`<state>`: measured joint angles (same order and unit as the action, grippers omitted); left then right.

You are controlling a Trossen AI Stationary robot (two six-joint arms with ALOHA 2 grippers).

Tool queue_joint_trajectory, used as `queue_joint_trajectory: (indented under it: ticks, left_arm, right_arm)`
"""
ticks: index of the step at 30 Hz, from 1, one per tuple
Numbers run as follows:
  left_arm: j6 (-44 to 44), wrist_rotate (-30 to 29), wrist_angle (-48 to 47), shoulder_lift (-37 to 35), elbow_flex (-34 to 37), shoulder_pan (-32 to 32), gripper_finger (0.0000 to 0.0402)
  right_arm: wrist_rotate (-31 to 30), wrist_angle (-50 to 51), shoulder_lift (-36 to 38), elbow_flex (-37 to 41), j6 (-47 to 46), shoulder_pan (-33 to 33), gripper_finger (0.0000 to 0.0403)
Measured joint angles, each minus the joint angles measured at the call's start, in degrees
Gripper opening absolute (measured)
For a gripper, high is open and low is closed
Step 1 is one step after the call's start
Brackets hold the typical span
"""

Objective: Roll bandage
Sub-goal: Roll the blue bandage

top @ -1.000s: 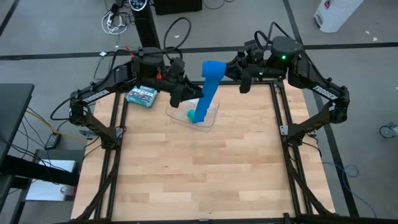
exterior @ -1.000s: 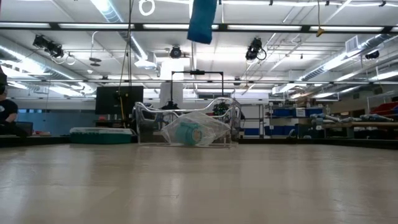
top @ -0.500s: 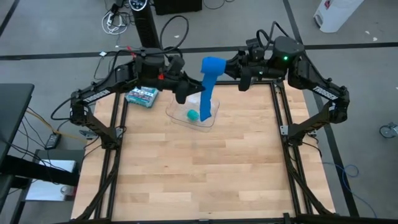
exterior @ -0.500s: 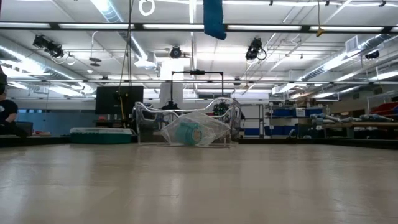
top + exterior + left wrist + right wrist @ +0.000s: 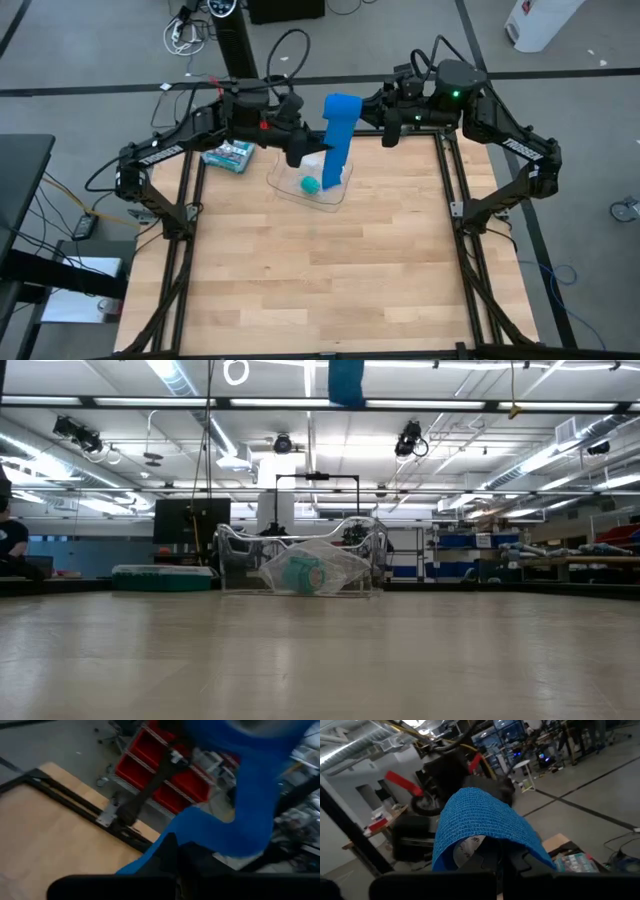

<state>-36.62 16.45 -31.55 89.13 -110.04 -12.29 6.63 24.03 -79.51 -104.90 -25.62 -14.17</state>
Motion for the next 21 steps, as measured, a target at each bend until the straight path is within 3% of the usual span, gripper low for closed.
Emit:
queue_joint_trajectory:
  ticks: [11,21]
  left_arm:
    - [-7.5,7.3,7.5,-4.1,-0.1,0.0,0.0004]
    - [-11.9,9.7,19.0,-4.9,-0.2,-1.7,0.0004]
  right_arm:
    - [0.7,7.4,0.8,0.0,3.8,-4.6,0.0000]
    - [6.1,13.3,0.9,0.0,9.9,-5.3,0.0000]
